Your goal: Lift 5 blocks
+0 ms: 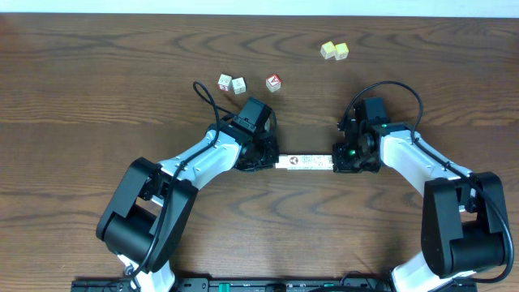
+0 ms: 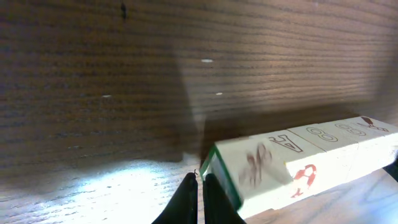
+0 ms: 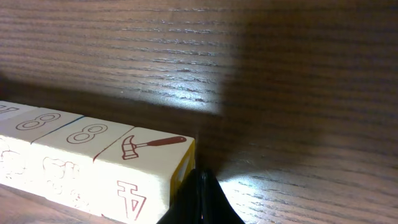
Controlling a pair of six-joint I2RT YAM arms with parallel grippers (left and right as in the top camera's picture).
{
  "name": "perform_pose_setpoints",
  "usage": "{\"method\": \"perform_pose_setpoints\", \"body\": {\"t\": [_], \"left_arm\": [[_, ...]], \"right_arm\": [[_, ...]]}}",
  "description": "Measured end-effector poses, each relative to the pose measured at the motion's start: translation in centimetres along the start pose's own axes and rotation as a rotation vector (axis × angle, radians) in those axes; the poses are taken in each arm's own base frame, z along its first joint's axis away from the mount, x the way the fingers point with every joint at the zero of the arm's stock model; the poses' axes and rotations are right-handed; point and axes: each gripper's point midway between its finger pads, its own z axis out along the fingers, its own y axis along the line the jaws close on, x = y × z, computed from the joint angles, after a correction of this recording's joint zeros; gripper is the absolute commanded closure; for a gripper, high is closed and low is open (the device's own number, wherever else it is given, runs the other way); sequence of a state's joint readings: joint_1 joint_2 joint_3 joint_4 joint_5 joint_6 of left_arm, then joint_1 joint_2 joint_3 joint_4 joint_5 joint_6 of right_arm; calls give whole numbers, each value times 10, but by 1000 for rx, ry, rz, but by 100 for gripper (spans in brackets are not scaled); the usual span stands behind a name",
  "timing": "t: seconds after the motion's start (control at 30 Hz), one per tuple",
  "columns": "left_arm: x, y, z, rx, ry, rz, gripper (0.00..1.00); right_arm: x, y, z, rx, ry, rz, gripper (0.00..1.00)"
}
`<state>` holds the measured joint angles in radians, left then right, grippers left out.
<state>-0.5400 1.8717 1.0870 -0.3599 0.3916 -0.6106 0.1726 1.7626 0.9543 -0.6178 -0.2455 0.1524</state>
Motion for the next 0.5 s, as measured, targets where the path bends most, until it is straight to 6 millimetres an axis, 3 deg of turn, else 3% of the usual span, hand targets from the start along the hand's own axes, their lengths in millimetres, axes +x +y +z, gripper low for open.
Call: {"method": "perform_pose_setpoints", "body": {"t": [0.5], "left_arm": [[-6, 14, -1, -76, -39, 8, 93]], "right_arm": [[0, -1, 0, 4, -1, 5, 99]]}}
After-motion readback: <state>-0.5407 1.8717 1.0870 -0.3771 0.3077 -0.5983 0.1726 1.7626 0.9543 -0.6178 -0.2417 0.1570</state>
